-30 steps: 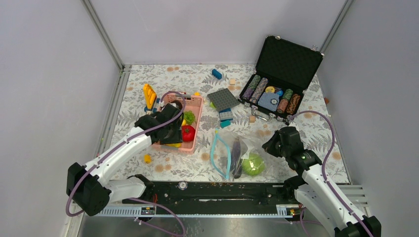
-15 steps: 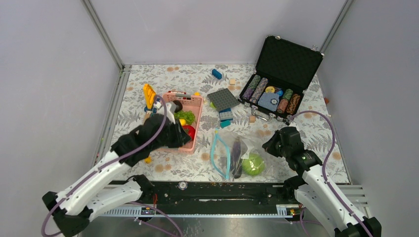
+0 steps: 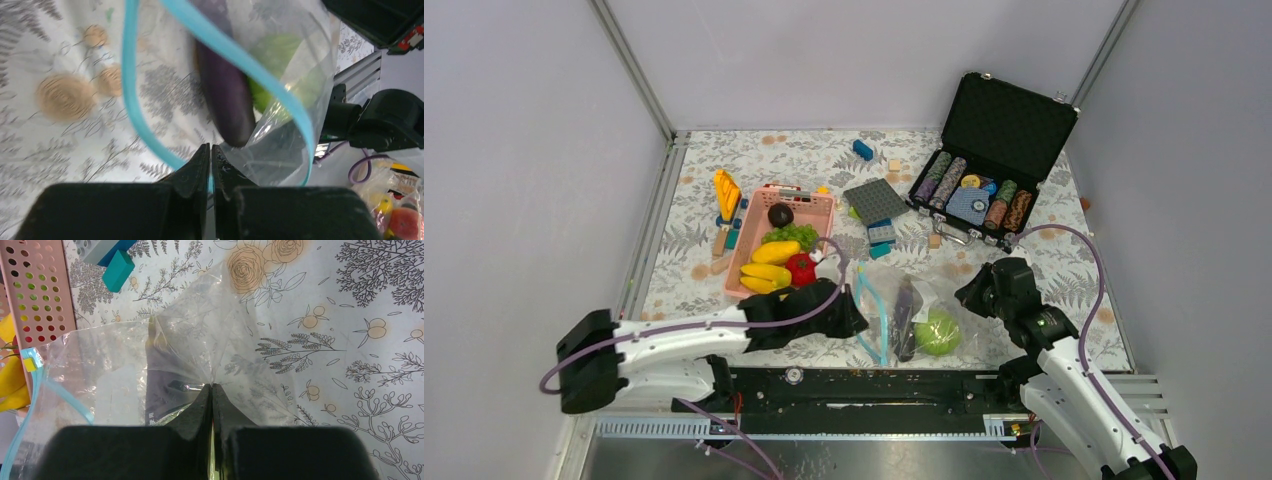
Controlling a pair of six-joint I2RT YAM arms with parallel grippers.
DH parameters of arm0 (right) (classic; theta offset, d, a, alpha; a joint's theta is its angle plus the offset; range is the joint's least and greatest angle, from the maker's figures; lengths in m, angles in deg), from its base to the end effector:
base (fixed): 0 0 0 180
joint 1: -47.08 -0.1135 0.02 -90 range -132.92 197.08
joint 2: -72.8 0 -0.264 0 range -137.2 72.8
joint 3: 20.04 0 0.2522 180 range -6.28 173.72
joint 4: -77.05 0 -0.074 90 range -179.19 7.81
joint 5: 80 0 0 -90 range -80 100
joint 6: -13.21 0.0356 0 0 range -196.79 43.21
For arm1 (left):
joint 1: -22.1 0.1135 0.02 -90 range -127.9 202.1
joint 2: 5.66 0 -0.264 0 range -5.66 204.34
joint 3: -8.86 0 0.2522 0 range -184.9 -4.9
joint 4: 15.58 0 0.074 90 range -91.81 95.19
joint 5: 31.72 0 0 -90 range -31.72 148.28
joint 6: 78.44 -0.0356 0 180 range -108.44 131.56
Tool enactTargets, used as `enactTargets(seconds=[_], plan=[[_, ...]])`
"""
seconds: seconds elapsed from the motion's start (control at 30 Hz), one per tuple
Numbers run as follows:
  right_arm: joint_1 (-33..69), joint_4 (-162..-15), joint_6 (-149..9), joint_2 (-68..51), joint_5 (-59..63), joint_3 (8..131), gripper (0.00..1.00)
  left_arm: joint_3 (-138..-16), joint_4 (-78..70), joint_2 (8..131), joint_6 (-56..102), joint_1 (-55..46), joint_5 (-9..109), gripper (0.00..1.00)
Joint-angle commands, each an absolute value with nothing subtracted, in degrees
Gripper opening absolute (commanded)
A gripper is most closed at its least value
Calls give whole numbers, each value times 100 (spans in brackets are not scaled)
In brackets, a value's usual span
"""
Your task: Open the zip-top bag and remove the fake food
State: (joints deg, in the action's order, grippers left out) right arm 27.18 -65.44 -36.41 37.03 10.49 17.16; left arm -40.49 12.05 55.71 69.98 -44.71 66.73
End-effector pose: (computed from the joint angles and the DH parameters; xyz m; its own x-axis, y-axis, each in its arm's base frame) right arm 0.1379 0.0496 0.2096 -0.6381 0.4580 -0.6189 0.1044 0.8479 0.5198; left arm 0.0931 -0.2041 0.2230 -0.8682 -0.1133 -0.4831 0.2388 0.7581 -0.6068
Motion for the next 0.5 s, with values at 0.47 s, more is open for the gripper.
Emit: enactTargets(seconds=[0.47], plan=[[2740,-6585,-3610,3843,1019,1574,0,-5580,-80,8479,7494,-4894,7157,21]])
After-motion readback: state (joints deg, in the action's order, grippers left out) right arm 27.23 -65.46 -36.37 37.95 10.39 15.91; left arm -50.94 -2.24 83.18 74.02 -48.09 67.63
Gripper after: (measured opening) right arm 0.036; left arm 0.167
